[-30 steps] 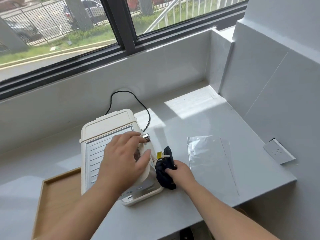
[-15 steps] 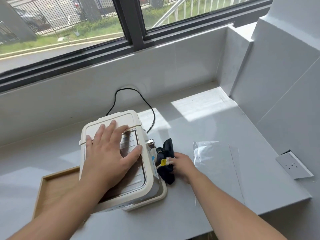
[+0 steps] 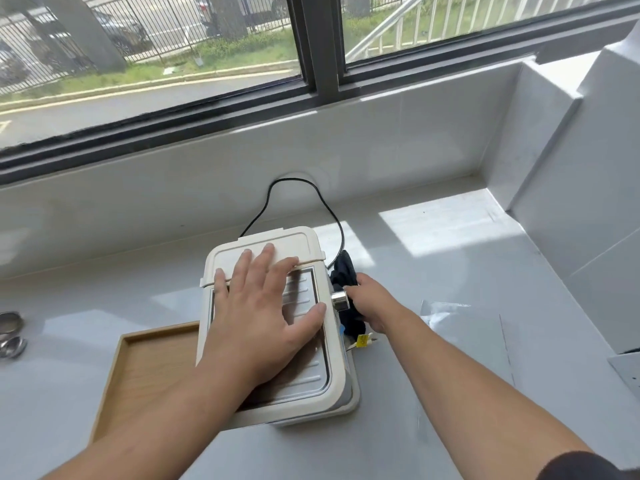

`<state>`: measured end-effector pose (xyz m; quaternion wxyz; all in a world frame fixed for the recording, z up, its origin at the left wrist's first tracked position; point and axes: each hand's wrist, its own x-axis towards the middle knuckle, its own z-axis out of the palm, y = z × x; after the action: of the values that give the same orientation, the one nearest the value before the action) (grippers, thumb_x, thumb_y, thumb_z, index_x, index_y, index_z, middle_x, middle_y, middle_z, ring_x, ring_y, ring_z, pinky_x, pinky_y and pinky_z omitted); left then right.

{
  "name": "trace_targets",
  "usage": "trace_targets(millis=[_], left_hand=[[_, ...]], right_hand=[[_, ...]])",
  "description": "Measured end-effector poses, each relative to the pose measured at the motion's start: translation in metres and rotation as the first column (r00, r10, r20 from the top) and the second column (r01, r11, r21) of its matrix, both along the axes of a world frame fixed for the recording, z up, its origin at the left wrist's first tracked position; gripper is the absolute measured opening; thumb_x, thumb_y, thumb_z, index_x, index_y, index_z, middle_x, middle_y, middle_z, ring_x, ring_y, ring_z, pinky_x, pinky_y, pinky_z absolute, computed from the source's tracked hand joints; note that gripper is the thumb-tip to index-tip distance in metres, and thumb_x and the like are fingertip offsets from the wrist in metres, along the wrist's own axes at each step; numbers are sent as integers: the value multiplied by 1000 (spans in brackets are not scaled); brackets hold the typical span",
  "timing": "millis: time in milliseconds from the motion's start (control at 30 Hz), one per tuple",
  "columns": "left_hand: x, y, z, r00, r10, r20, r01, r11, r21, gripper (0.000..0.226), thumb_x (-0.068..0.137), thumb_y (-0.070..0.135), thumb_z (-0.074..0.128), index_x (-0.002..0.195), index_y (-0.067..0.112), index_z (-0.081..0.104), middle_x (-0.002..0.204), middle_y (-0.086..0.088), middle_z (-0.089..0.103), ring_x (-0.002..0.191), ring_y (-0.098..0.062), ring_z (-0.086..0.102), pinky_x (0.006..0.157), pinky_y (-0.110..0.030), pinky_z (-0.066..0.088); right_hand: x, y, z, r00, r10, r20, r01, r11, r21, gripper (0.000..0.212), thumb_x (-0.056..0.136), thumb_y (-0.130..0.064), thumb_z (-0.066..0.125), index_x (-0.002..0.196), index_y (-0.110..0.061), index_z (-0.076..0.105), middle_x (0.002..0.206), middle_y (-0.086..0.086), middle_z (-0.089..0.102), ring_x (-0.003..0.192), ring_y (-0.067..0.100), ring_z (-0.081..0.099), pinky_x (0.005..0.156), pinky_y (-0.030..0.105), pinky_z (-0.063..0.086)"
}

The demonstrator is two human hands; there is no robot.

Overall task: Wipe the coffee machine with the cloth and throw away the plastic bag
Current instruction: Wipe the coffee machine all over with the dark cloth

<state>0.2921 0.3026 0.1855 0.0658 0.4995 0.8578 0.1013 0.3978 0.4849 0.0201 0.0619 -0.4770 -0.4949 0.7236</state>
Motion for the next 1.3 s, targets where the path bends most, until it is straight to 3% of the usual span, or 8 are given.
trace_targets(millis=[167, 300, 533, 733, 900, 1100, 1233, 1300], left_hand=[[1, 1, -1, 1000, 6, -18, -7, 1000, -18, 84, 79, 88, 30, 153, 47, 28, 173, 11, 9, 160, -16, -7, 127, -54, -9], [1, 2, -1, 1000, 8, -15, -8, 1000, -11, 83, 80, 88, 30, 152, 47, 28, 173, 10, 10, 160, -17, -7, 127, -55, -9], [2, 1, -1, 1000, 7, -29, -7, 1000, -4, 83, 81, 88, 30, 152, 47, 27, 173, 9, 11, 160, -19, -6, 127, -57, -9], [1, 1, -2, 1000, 6, -19, -6, 1000, -4, 84, 80, 88, 28, 152, 47, 26, 174, 7, 8, 160, -20, -8, 126, -57, -12], [0, 1, -2, 1000, -6, 2, 6, 1000, 4, 86, 80, 89, 27, 154, 45, 26, 174, 4, 8, 160, -23, -9, 125, -57, -14], [-2, 0, -3, 999, -13, 34, 12, 1000, 24, 85, 79, 88, 28, 152, 44, 28, 174, 3, 10, 160, -25, -9, 124, -59, -13], [-3, 0, -2, 999, -18, 43, 17, 999, 27, 89, 78, 89, 28, 153, 42, 32, 174, 0, 12, 160, -28, -7, 124, -59, -11], [-4, 0, -1, 999, -25, 40, 24, 1000, 20, 90, 77, 89, 27, 154, 42, 32, 175, -1, 12, 160, -29, -5, 125, -59, -9]], right_hand=[[-9, -3, 20, 1000, -6, 19, 5, 997, 71, 31, 90, -18, 47, 118, -24, 59, 111, 13, 71, 100, 35, 70, 76, 45, 61], [-6, -7, 41, 999, -31, -22, 33, 996, 82, 26, 89, -18, 47, 111, -26, 59, 109, 13, 72, 81, 26, 69, 61, 34, 55], [5, -14, 71, 996, -16, -87, 32, 983, 181, 36, 79, -20, 52, 112, -29, 61, 106, 9, 75, 92, 29, 73, 84, 49, 60], [11, -19, 106, 987, -3, -163, 44, 967, 252, 37, 78, -21, 55, 109, -39, 64, 99, 3, 77, 79, 20, 74, 58, 35, 57], [14, -26, 129, 985, 1, -172, 52, 951, 305, 43, 75, -20, 55, 113, -38, 63, 99, 5, 76, 75, 19, 73, 55, 38, 55], [16, -43, 154, 990, -6, -142, 71, 885, 460, 47, 73, -14, 51, 106, -46, 64, 92, -8, 76, 77, 18, 70, 55, 33, 53], [21, -55, 162, 995, -31, -98, 85, 790, 607, 40, 72, -15, 51, 101, -37, 66, 92, -4, 74, 88, 27, 71, 72, 46, 62], [21, -60, 168, 996, -32, -86, 82, 740, 667, 36, 72, -15, 50, 97, -34, 68, 90, -1, 72, 84, 27, 68, 73, 45, 60]])
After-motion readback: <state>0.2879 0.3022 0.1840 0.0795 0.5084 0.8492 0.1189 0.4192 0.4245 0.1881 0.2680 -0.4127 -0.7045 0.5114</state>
